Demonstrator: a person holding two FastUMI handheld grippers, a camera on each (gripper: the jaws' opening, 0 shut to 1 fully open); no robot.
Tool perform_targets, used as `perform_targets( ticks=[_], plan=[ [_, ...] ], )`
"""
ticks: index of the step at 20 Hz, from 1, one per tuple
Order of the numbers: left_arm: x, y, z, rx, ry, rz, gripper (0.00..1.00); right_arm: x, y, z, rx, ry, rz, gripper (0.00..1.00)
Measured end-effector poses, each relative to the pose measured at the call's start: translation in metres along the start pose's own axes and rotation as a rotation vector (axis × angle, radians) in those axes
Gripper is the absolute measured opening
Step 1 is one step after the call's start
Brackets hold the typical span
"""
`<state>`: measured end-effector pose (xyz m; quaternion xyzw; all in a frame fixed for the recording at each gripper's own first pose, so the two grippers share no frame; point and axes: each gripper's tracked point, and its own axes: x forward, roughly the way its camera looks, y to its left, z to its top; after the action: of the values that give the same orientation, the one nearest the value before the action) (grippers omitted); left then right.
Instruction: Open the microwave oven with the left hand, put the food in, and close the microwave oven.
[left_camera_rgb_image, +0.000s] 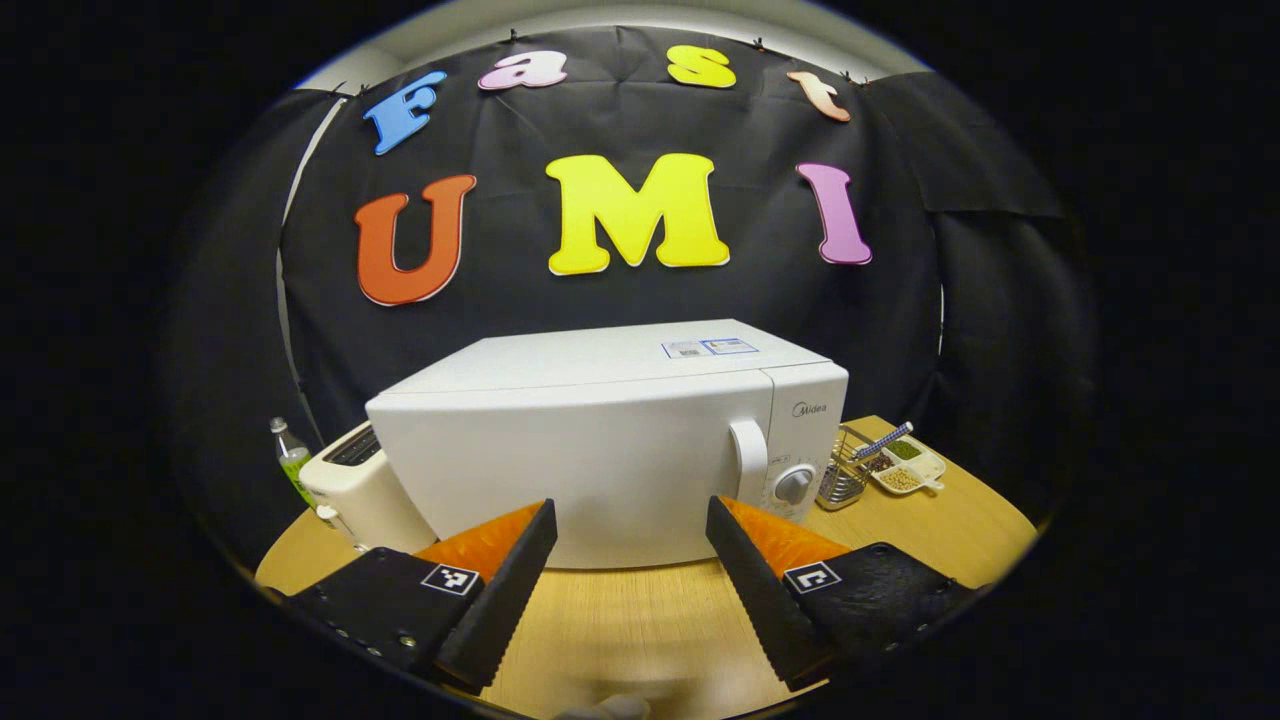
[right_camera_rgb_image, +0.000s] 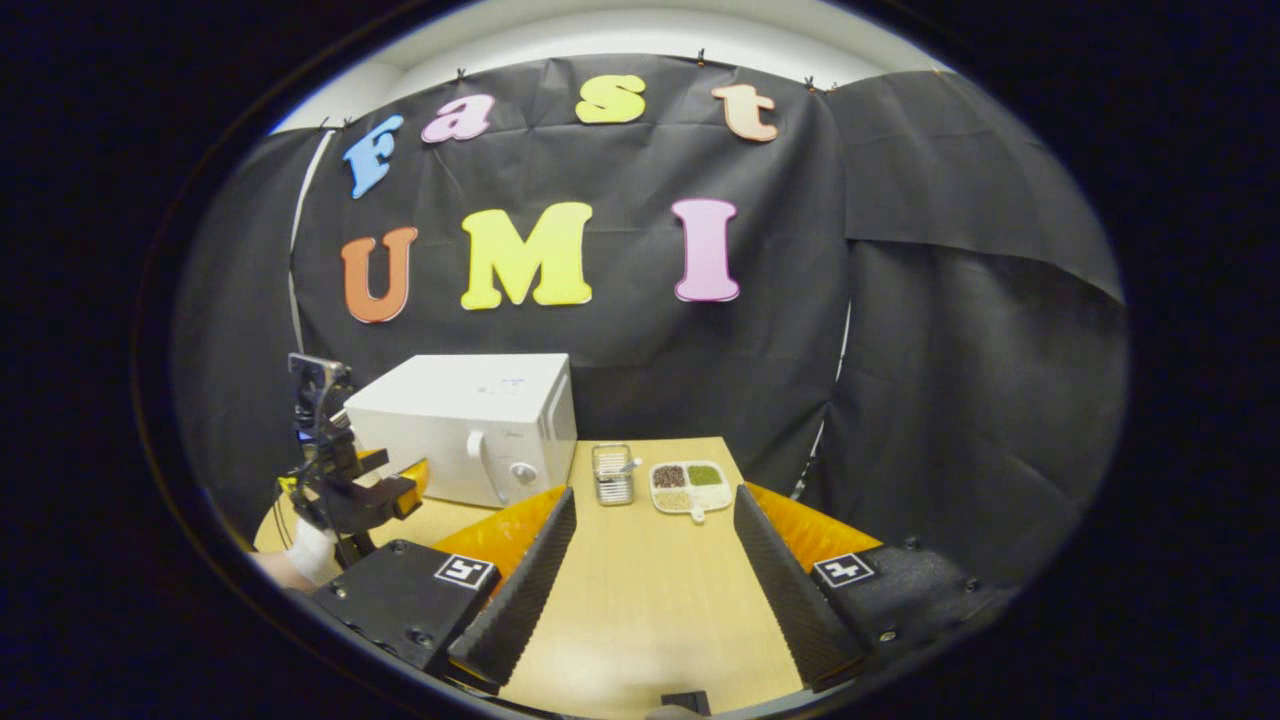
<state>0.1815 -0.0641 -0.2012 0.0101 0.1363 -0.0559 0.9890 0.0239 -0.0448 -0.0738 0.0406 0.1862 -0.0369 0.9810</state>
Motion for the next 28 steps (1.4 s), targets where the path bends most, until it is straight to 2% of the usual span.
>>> perform_targets(
  ticks=[4,5,6,7,8,11,12,13,14,17,20,21,26,27,28],
  plan=[
    [-0.075,0.034,0.024,0.002,-0.046,0.023,0.94,-0.015,0.038,-0.016,0.016,0.011,0.036,0.92],
    [-0.093,0.043,0.029,0.0,-0.054,0.033,0.94,-0.02,0.049,-0.017,0.013,0.005,0.051,1.0],
    [-0.11,0.052,0.034,-0.005,-0.059,0.042,0.95,-0.026,0.056,-0.019,0.005,0.0,0.061,1.0],
    [-0.126,0.057,0.038,-0.012,-0.063,0.047,0.94,-0.032,0.064,-0.019,0.0,-0.007,0.073,0.92],
    [-0.143,0.062,0.042,-0.019,-0.069,0.055,0.94,-0.038,0.071,-0.02,-0.003,-0.018,0.086,1.0],
    [-0.186,0.075,0.06,-0.029,-0.097,0.092,0.95,-0.056,0.084,-0.022,-0.01,-0.047,0.123,1.0],
    [-0.199,0.077,0.064,-0.041,-0.102,0.104,0.94,-0.06,0.083,-0.022,-0.014,-0.058,0.132,0.92],
    [-0.214,0.077,0.068,-0.056,-0.109,0.115,0.94,-0.063,0.08,-0.022,-0.02,-0.066,0.136,0.92],
    [-0.227,0.076,0.075,-0.07,-0.122,0.129,0.95,-0.066,0.076,-0.022,-0.025,-0.075,0.139,1.0],
    [-0.261,0.069,0.091,-0.084,-0.157,0.166,0.95,-0.074,0.056,-0.021,-0.032,-0.083,0.137,1.0],
    [-0.288,0.05,0.104,-0.06,-0.18,0.155,0.94,-0.089,0.034,-0.012,-0.03,-0.131,0.124,1.0],
    [-0.293,0.048,0.106,-0.051,-0.181,0.162,0.94,-0.094,0.03,-0.008,-0.027,-0.149,0.126,0.92],
    [-0.312,0.026,0.122,-0.064,-0.197,0.134,0.94,-0.112,0.017,0.011,-0.006,-0.224,0.142,0.92],
    [-0.317,0.025,0.125,-0.06,-0.204,0.136,0.94,-0.115,0.017,0.014,-0.004,-0.235,0.146,1.0],
    [-0.317,0.025,0.128,-0.054,-0.205,0.138,0.94,-0.117,0.018,0.017,-0.002,-0.244,0.151,0.92]
  ],
)
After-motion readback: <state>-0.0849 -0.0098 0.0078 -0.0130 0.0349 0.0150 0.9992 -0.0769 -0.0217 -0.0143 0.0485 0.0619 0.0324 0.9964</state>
